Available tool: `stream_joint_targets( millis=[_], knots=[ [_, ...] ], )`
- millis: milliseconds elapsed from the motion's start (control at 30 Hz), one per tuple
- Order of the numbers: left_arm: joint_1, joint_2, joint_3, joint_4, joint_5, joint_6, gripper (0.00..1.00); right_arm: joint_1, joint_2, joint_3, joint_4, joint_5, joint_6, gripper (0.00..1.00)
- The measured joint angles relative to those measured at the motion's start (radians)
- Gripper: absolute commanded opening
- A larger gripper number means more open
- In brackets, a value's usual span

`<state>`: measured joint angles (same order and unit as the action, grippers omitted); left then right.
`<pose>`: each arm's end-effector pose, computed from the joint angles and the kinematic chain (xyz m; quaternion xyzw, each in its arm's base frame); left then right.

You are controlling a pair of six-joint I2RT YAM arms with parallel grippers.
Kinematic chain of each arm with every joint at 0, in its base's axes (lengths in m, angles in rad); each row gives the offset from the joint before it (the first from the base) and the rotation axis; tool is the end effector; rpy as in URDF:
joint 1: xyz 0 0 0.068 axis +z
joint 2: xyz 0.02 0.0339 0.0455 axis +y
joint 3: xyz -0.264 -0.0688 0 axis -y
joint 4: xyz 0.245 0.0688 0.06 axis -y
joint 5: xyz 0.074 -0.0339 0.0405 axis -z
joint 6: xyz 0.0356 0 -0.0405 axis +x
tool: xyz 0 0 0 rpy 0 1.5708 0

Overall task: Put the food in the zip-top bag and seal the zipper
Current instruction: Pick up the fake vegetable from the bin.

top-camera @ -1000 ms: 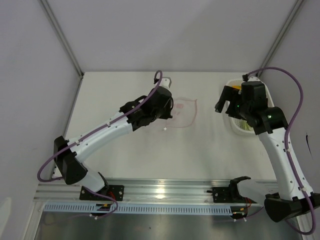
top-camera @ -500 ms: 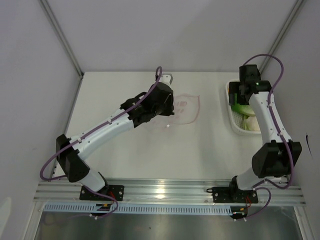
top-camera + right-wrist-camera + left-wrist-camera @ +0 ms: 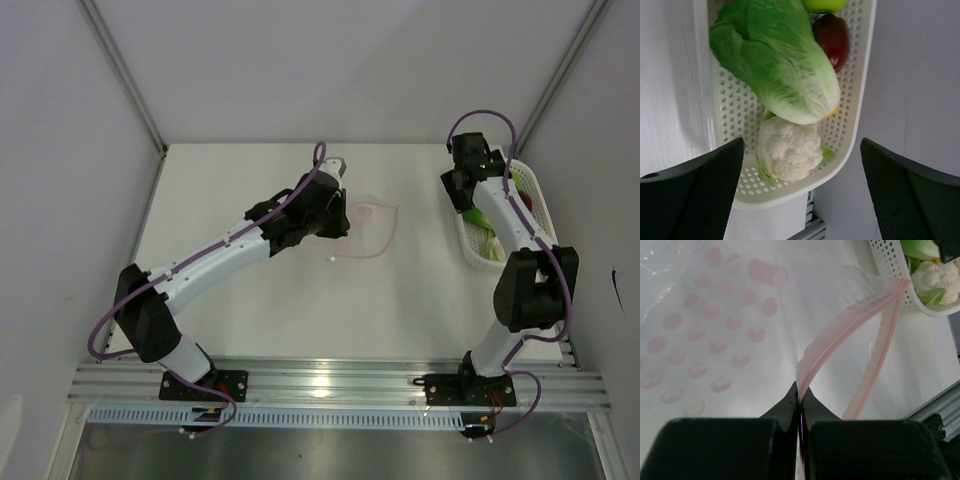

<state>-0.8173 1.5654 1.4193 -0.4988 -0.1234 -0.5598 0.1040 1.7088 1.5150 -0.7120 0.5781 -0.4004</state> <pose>0.2475 -0.2574 0.3355 0.0874 0.8892 -0.2406 0.3792 0.3724 0.0193 0.3050 -0.1360 0.9006 -0.3127 0.2696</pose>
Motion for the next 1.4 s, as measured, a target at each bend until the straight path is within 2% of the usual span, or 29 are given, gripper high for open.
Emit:
stream_joint_targets(
  millis=[267, 433, 767, 867, 967, 1000, 1067, 1100, 1400],
  knots=[
    [0.019, 0.008, 0.000, 0.019, 0.024, -0.001, 0.01, -0.008, 0.164, -0.014, 0.062, -0.037, -0.082, 0.99],
    [0.029, 0.015, 0.000, 0.021, 0.031, -0.001, 0.00, -0.029, 0.243, -0.011, 0.143, 0.004, -0.106, 0.99],
    [0.036, 0.035, 0.000, 0.026, 0.051, -0.001, 0.01, -0.032, 0.311, -0.012, 0.318, 0.061, -0.113, 0.97],
    [0.037, 0.043, 0.000, 0.026, 0.057, -0.001, 0.01, -0.032, 0.315, -0.013, 0.330, 0.045, -0.103, 0.85],
    [0.037, 0.049, 0.000, 0.026, 0.060, -0.001, 0.00, -0.034, 0.315, -0.022, 0.329, 0.018, -0.090, 0.63],
    [0.037, 0.050, 0.000, 0.026, 0.061, -0.001, 0.01, -0.035, 0.315, -0.030, 0.330, 0.008, -0.086, 0.53],
    [0.038, 0.051, 0.000, 0.026, 0.068, -0.002, 0.01, -0.035, 0.314, -0.045, 0.334, -0.002, -0.077, 0.48],
    [0.038, 0.051, 0.000, 0.026, 0.072, -0.002, 0.01, -0.035, 0.312, -0.050, 0.335, -0.003, -0.073, 0.40],
    [0.039, 0.055, 0.028, 0.016, 0.092, -0.008, 0.01, -0.035, 0.264, -0.054, 0.293, 0.002, -0.016, 0.18]
  ],
)
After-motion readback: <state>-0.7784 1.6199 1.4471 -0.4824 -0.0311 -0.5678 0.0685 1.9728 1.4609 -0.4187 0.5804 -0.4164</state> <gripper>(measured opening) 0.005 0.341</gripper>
